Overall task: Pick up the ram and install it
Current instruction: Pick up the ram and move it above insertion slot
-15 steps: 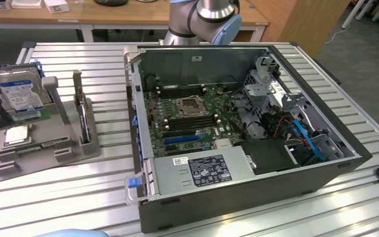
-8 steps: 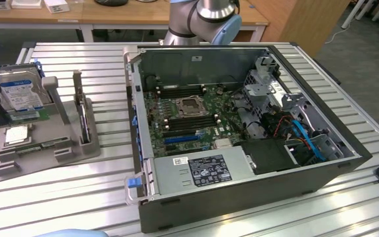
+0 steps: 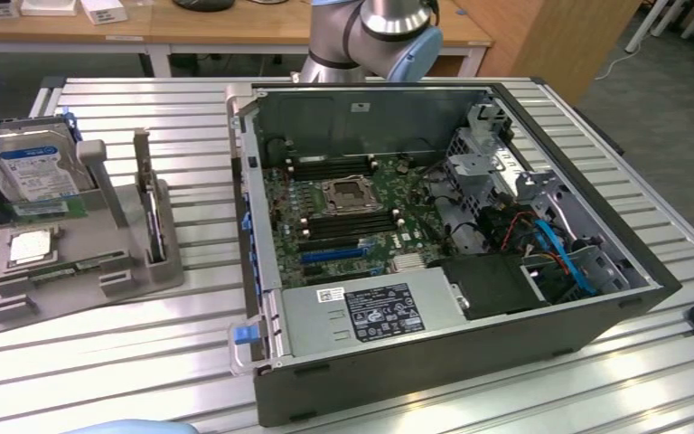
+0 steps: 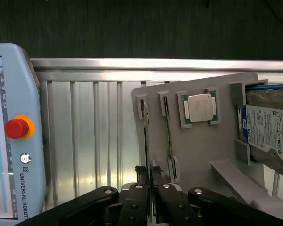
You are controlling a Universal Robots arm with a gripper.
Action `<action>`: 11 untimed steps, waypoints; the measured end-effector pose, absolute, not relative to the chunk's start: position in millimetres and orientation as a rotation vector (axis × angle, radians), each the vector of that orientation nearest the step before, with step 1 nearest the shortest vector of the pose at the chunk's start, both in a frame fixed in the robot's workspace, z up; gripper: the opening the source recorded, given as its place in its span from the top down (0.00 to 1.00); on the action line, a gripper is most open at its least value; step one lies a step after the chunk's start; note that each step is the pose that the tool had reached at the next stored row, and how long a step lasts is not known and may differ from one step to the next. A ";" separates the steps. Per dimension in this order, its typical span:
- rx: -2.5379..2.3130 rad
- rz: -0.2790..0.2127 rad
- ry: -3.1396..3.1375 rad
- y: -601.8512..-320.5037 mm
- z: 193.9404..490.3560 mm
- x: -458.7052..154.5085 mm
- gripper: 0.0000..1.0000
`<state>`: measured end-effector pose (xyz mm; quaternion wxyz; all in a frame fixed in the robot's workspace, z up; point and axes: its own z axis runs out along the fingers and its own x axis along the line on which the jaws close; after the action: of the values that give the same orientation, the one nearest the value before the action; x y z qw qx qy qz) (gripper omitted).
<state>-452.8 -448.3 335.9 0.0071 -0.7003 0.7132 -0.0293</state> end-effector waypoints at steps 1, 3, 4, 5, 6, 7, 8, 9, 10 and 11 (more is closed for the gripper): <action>-2.184 -0.092 2.237 -448.3 337.5 -452.9 0.87; -2.172 -0.092 2.249 -448.3 340.8 -452.8 0.87; -2.167 -0.092 2.254 -448.3 342.5 -452.8 0.87; -2.161 -0.092 2.260 -448.3 344.3 -452.8 0.87; -2.156 -0.092 2.265 -448.3 346.3 -452.8 0.87; -2.151 -0.092 2.270 -448.3 348.4 -452.8 0.87; -2.147 -0.092 2.274 -448.3 350.2 -452.9 0.87; -2.143 -0.092 2.278 -448.3 352.0 -452.8 0.87; -2.139 -0.092 2.282 -448.3 353.8 -452.9 0.87; -2.136 -0.092 2.285 -448.3 355.7 -452.9 0.87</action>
<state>-452.9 -448.3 355.7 0.0063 -0.6825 0.7302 -0.0294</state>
